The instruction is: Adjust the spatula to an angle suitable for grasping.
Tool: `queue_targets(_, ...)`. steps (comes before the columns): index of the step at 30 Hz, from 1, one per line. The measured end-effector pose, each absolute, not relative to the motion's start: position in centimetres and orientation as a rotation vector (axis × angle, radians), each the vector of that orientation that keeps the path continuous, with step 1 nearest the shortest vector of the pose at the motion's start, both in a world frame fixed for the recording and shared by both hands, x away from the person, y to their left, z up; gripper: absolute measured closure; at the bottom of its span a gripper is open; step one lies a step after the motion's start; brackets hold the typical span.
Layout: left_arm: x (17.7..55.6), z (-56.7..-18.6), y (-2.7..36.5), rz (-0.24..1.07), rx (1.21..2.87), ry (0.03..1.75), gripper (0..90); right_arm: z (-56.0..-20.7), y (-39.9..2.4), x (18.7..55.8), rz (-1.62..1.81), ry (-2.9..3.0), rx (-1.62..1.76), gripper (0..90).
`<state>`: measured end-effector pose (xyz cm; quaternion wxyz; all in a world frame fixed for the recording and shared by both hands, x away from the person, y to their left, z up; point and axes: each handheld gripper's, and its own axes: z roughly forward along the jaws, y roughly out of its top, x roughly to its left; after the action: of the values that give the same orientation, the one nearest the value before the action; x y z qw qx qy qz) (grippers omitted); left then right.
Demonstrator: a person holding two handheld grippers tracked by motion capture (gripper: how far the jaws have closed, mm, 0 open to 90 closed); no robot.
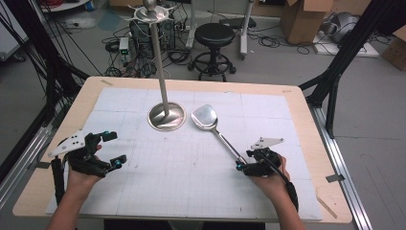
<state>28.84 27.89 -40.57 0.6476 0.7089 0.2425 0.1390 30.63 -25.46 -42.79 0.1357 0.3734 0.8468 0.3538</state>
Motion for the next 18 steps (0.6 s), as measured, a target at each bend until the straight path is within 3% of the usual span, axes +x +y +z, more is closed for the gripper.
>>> queue_targets(18, 28.8, -40.6, 27.8, 0.314, 1.614, 0.554, 1.7, -42.7, -24.9, 32.1, 1.046, 2.445, 1.130, 40.0)
